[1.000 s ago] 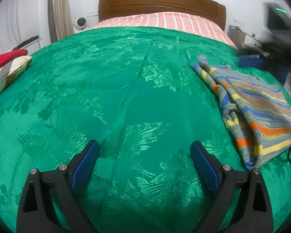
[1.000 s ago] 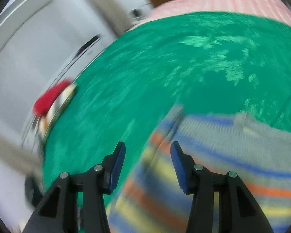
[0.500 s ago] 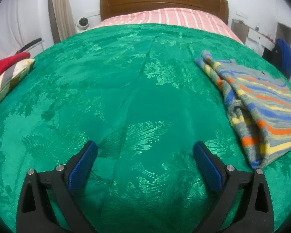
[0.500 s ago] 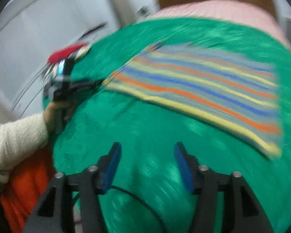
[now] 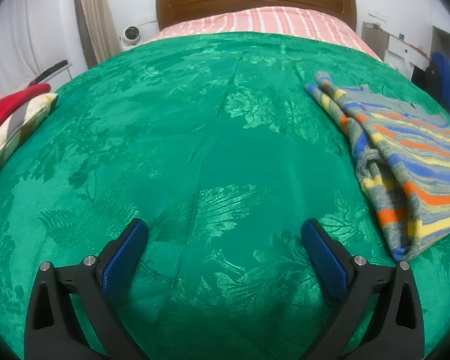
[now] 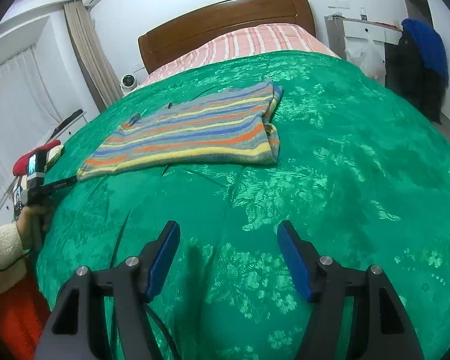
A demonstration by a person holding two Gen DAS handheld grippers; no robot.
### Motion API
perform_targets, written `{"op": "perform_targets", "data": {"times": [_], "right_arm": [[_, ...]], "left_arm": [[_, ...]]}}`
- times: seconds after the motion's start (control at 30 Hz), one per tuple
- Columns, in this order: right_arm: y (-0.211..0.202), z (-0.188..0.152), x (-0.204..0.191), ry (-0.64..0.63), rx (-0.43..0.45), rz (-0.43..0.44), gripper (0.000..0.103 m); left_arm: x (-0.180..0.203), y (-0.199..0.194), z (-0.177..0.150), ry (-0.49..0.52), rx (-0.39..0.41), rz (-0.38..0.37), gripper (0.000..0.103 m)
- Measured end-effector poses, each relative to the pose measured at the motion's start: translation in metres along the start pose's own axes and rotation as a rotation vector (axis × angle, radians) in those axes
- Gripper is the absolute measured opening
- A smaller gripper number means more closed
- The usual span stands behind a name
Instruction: Fold small clothes
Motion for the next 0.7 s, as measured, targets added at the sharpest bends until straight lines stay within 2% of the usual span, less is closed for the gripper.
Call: {"op": "perform_targets", "data": {"times": [0.13, 0.17, 0.23, 0.27, 0.37, 0.4, 0.53, 0.6, 0.7], "right_arm": [[-0.004, -0.001, 0.008, 0.015, 0.019, -0.001, 0.067], [-0.005, -0.002, 0.010, 0.017, 0.027, -0.008, 0.067], [-0.012, -0.001, 0.018, 0.028, 0.052, -0.028, 0.067], [-0.014, -0.001, 0.023, 0.041, 0.063, -0.035, 0.067], [-0.018, 0.002, 0.044, 0.113, 0.084, -0.052, 0.067], [-0.018, 0.004, 0.053, 0.153, 0.088, -0.055, 0.067], [-0.026, 0.008, 0.086, 0.291, 0.108, -0.066, 0.067], [-0.033, 0.007, 0.098, 0.327, 0.116, -0.081, 0.067], [-0.045, 0.003, 0.112, 0.366, 0.132, -0.102, 0.067]], "left_arm": [[0.003, -0.013, 0.002, 0.017, -0.060, 0.002, 0.101], [0.007, -0.022, 0.002, 0.037, -0.056, 0.011, 0.100], [0.027, -0.049, 0.004, 0.097, 0.003, 0.004, 0.100], [0.049, -0.066, 0.007, 0.149, 0.040, -0.032, 0.100], [0.117, -0.090, 0.015, 0.304, 0.085, -0.126, 0.100], [0.152, -0.097, 0.015, 0.377, 0.093, -0.174, 0.100], [0.269, -0.099, -0.001, 0.582, 0.079, -0.337, 0.097], [0.323, -0.089, -0.011, 0.651, 0.039, -0.409, 0.086], [0.385, -0.069, -0.020, 0.719, 0.001, -0.426, 0.084]]}}
Point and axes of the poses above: each gripper's, at about its wrist camera, not at the fingertips, and y roughly the way its jaws point, x to its right, z to its top, the point moved 2 cm from there along y, roughly the way its jaws point, and after that the axes turned 4 degrees about -z, right-handed, at the moved point
